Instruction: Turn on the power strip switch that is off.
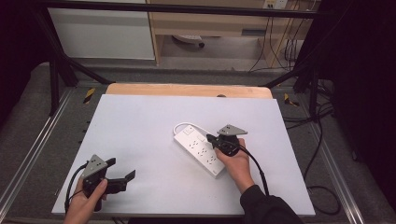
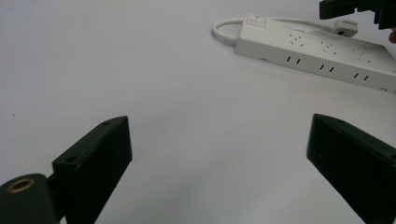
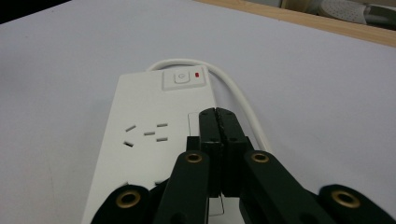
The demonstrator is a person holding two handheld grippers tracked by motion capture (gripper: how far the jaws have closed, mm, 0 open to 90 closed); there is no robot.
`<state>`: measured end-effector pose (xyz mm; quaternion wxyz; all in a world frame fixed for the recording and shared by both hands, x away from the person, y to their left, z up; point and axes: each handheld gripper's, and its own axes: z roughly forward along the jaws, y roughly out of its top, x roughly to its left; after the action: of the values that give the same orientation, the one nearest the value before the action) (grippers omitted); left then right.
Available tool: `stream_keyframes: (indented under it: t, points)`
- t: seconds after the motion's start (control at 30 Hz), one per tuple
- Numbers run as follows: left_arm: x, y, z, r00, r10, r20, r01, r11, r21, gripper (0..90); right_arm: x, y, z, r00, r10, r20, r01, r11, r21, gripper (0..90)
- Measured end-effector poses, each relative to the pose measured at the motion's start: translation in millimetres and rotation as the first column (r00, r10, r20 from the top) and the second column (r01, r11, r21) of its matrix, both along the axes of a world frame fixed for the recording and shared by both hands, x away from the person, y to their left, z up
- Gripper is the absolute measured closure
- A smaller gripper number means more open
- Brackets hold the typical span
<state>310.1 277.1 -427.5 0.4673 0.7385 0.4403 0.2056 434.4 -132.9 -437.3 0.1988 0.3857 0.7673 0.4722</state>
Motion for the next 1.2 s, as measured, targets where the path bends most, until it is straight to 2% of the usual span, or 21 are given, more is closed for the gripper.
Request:
stream_keyframes:
  t: [0.63, 1.2]
  points:
    - [-0.1, 0.6, 0.2, 1.0, -0.001, 0.001, 0.001, 1.0, 0.001, 6.6, -2.6, 2.4, -3.4, 0.9999, 0.009, -0.006, -0.009, 1.0, -0.004, 90.0]
    - [-0.2, 1.0, 0.3, 1.0, 0.0, 0.0, 0.0, 1.0, 0.0, 6.6, -1.6, 2.0, -6.0, 0.9995, 0.003, -0.032, -0.004, 1.0, -0.019, 90.0]
